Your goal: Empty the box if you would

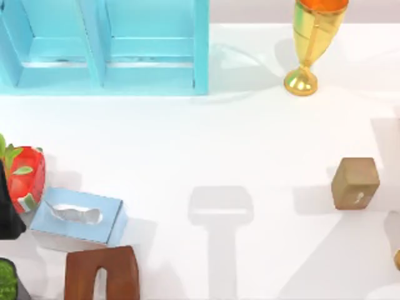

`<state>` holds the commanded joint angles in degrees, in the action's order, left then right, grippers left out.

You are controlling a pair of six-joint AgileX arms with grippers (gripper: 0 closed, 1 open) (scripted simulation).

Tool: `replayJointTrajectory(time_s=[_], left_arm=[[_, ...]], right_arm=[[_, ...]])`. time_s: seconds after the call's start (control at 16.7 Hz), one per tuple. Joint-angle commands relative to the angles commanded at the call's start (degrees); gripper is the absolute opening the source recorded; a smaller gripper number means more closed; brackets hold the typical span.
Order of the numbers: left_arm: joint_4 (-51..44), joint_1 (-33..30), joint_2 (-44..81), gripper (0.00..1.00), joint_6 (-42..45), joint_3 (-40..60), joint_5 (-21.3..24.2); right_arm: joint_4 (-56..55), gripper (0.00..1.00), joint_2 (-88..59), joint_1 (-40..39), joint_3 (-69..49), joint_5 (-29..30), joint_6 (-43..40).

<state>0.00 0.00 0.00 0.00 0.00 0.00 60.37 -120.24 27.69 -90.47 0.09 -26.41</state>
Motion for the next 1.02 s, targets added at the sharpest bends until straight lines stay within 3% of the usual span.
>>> replayJointTrajectory(time_s=[0.6, 1.02], left_arm=[[0.0, 0.0, 0.0, 1.0, 0.0, 0.0, 0.0], [0.0, 0.0, 0.0, 1.0, 0.0, 0.0, 0.0]], right_arm=[[1.43, 0.0, 0.67, -3.25, -6.03, -0.94, 1.05], [19.62, 0.0, -0.57, -4.65, -24.31, -1.39, 0.21]])
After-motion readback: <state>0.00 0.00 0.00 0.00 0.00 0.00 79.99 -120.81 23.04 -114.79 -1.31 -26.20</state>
